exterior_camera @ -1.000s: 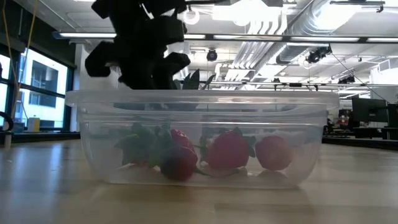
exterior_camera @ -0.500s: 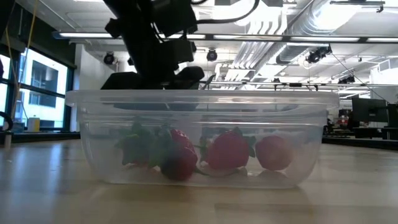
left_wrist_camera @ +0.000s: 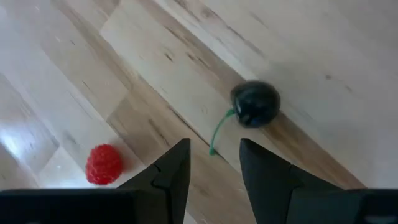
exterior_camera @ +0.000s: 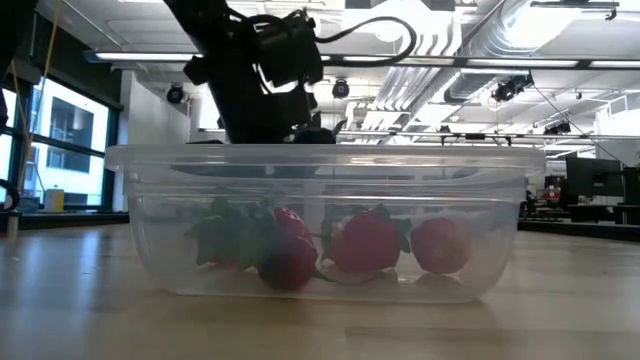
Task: Pick and placing Produce into tupperware
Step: Put the black cherry into the transparent bin
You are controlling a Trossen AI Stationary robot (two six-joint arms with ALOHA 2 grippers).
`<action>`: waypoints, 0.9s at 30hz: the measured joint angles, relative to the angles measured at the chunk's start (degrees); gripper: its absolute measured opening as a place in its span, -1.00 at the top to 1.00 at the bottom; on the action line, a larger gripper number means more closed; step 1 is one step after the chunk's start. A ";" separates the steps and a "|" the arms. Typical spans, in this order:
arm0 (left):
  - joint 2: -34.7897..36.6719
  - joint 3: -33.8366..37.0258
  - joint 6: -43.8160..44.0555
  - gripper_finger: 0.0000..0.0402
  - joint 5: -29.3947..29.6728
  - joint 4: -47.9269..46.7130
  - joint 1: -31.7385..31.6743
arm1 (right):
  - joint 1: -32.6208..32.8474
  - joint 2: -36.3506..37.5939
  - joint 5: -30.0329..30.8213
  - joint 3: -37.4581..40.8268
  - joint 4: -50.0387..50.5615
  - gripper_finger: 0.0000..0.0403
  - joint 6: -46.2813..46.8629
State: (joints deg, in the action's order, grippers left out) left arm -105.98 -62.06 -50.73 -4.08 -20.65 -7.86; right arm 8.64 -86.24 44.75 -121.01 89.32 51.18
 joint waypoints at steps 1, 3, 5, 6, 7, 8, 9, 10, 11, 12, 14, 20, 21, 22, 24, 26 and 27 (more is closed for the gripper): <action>-0.11 0.00 -0.01 0.37 0.09 0.11 -0.04 | 0.00 0.00 0.03 0.00 0.02 1.00 0.24; -0.36 0.00 -0.06 0.37 0.45 1.11 -0.07 | 0.00 0.02 0.06 0.00 0.00 1.00 0.39; -0.96 -0.06 -0.04 0.37 0.46 2.48 -0.09 | 0.00 0.00 0.09 0.00 0.02 1.00 0.42; -0.99 0.06 -0.04 0.37 0.31 2.27 -0.09 | 0.00 0.00 0.07 0.00 0.00 1.00 0.42; -1.00 0.04 -0.04 0.37 -0.20 2.61 -0.08 | 0.00 0.00 0.09 0.00 0.00 1.00 0.44; -1.27 -0.03 -0.03 0.37 -0.62 3.23 -0.04 | 0.00 0.00 0.14 0.00 0.00 1.00 0.59; -1.79 -0.17 -0.03 0.37 -0.90 3.63 -0.02 | 0.00 0.00 0.23 0.00 0.00 1.00 0.85; -2.09 -0.10 0.15 0.37 -1.08 3.13 0.00 | 0.00 0.00 0.26 0.00 0.02 1.00 0.97; -2.15 0.11 0.62 0.37 -1.19 2.25 0.00 | 0.00 0.00 0.36 0.00 0.04 1.00 1.07; -2.48 0.07 1.09 0.37 -1.28 2.81 0.00 | 0.00 0.00 0.46 0.00 0.02 1.00 1.07; -3.14 -0.15 1.52 0.37 -1.60 4.10 -0.04 | 0.00 0.00 0.46 0.00 0.03 1.00 1.07; -3.03 -0.07 1.70 0.37 -2.11 3.95 -0.07 | 0.00 0.00 0.61 0.00 0.05 1.00 1.02; -3.03 -0.07 1.91 0.37 -2.12 3.96 -0.07 | 0.00 0.00 0.61 0.00 0.05 1.00 0.92; -3.03 -0.07 2.22 0.37 -2.08 3.99 -0.07 | 0.00 0.00 0.61 0.00 0.07 1.00 0.89; -3.03 -0.04 3.01 0.37 -2.03 4.00 -0.07 | 0.00 0.00 0.61 0.00 0.07 1.00 0.85; -3.03 -0.04 4.00 0.37 -1.90 4.00 -0.05 | 0.00 0.00 0.61 0.00 0.11 1.00 0.74; -3.03 -0.04 4.93 0.37 -1.74 4.08 -0.03 | 0.00 0.00 0.61 0.00 0.11 1.00 0.43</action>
State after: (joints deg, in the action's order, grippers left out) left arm -109.01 -62.11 -45.81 -5.81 -16.56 -7.89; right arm 8.64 -86.24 45.36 -121.01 89.43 51.61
